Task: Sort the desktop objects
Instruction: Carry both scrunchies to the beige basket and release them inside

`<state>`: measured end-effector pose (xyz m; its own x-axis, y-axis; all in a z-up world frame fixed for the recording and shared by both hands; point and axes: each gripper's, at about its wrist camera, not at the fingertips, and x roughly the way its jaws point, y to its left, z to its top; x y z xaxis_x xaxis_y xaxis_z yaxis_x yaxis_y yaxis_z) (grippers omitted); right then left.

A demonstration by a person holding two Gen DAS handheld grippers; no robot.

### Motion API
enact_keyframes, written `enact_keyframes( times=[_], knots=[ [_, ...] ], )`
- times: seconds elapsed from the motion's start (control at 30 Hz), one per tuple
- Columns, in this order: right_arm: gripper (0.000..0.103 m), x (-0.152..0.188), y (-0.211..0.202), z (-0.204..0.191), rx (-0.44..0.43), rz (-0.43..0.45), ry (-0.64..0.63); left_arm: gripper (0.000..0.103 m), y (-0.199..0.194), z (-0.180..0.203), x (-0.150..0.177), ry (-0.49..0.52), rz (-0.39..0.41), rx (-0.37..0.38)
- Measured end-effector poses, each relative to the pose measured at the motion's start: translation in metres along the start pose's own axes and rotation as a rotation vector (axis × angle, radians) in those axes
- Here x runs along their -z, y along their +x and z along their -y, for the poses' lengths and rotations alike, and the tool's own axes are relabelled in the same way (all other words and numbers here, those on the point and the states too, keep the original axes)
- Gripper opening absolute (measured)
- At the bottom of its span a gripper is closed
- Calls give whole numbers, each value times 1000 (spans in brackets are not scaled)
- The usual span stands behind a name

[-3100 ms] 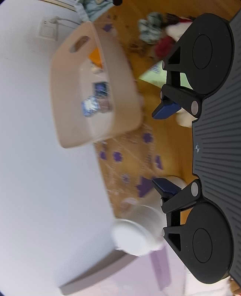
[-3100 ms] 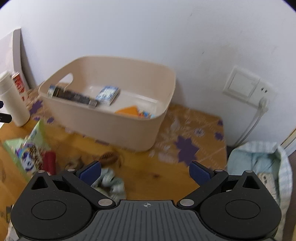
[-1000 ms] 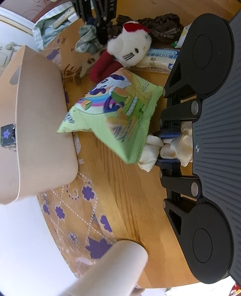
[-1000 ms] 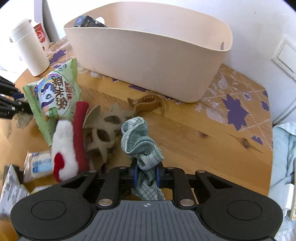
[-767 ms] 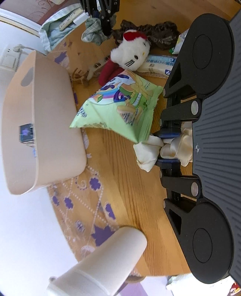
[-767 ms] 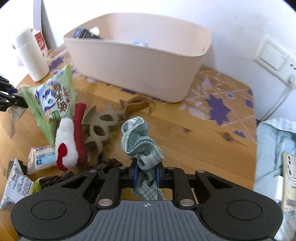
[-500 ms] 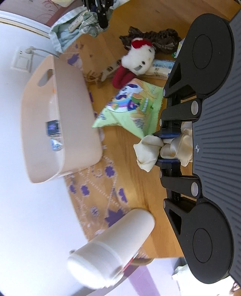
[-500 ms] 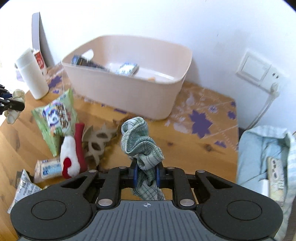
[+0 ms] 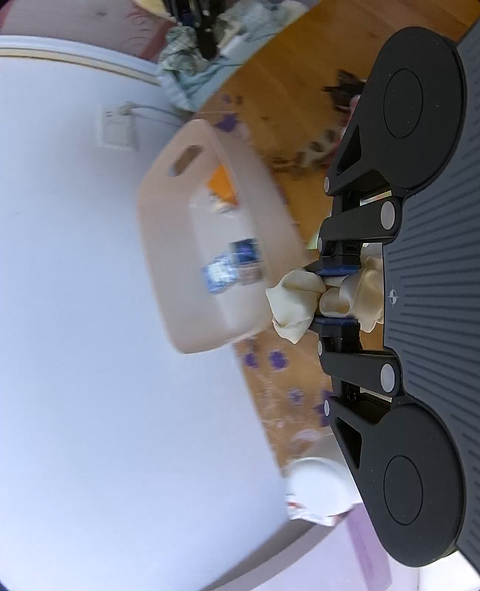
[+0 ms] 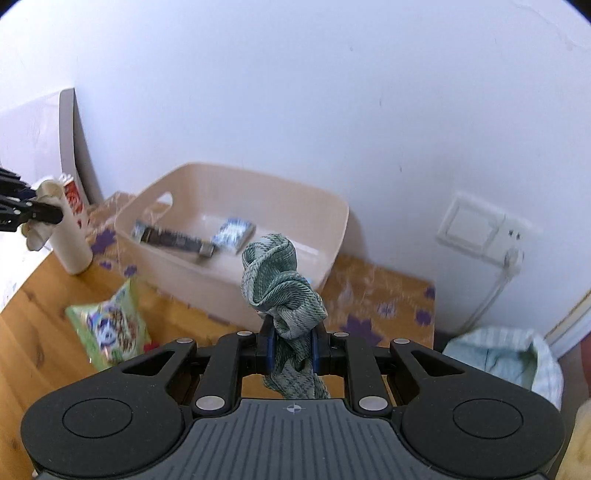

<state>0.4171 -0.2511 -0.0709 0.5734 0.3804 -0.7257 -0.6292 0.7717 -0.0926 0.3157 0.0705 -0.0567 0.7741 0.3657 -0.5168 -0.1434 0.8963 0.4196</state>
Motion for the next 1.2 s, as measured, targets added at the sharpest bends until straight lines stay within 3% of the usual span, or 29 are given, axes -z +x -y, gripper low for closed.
enact_keyframes(
  times=[0.2, 0.6, 0.8, 1.0, 1.03, 1.07, 1.1, 1.17, 1.2],
  knots=[
    [17, -28, 12, -3, 19, 29, -53, 21, 11, 9, -43, 33, 68, -6],
    [18, -61, 76, -15, 17, 12, -86, 21, 84, 50, -99, 137, 79, -29],
    [18, -61, 120, -11, 4, -42, -9, 21, 129, 62, -105, 147, 9, -34],
    [21, -52, 148, -13, 16, -105, 7, 21, 166, 60, -97, 93, -72, -44],
    [26, -51, 151, -13, 17, -113, 8, 21, 169, 59, -96, 80, -79, -44],
    [41, -51, 153, -14, 14, -124, 6, 25, 173, 58, -97, 63, -84, -45],
    [43, -50, 155, -14, 2, -135, 8, 30, 173, 58, -96, 42, -88, -48],
    [67, -47, 154, -13, -42, -135, 20, 55, 171, 58, -96, 29, -85, -44],
    [72, -47, 153, -12, -41, -129, 20, 61, 169, 61, -96, 34, -71, -48]
  ],
)
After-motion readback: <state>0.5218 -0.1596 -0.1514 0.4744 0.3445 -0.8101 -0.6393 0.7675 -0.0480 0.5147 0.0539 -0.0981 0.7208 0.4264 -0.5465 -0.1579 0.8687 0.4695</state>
